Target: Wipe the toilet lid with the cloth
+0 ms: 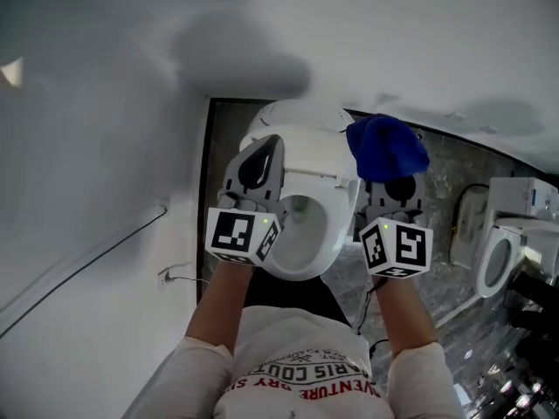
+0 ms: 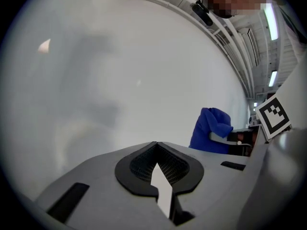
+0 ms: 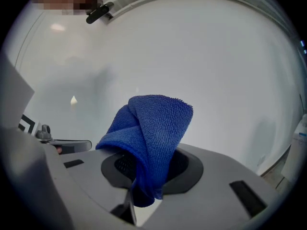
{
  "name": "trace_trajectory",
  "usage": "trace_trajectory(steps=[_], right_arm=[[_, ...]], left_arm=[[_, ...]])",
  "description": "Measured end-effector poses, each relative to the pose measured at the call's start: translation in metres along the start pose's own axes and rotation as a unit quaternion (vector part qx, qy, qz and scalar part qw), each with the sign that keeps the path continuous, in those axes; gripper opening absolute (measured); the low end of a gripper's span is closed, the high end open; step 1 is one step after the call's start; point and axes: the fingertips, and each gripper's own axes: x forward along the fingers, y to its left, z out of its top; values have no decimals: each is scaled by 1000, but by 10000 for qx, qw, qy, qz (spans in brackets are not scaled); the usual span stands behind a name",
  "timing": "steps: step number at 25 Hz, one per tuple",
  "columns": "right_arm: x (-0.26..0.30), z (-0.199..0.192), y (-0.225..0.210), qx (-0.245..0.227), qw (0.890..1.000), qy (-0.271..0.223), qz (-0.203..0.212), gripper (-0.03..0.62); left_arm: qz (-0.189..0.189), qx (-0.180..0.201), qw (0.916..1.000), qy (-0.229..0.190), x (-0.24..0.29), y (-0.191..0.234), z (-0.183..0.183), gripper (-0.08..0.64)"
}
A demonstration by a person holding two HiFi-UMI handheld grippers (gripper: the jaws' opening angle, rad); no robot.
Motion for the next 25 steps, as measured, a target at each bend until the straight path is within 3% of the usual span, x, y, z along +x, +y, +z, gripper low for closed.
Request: trace_trajectory(steps=[3, 6, 12, 15, 20, 25], right_arm=[[17, 11, 2, -315, 9993, -110, -163, 87], [43, -14, 2, -406, 9985, 244, -260, 87], [78, -70, -1, -186, 9932, 1128, -227, 87], [82, -78, -2, -131, 9929, 1165, -216, 87], [59, -84, 9, 46, 9934, 1143, -39, 87], [24, -86, 17, 177, 9941, 1063, 123, 87]], left_arm=[[2, 14, 10000, 84, 16, 24, 9, 6], [15, 37, 9999, 162, 39, 42, 3, 6], [15, -250, 9941, 1052, 77, 57, -44, 6], [45, -507, 9905, 1278, 76, 61, -62, 6], [5, -885, 9898, 1115, 50, 56, -73, 6], [90, -525, 9937, 982, 23, 39, -70, 6]])
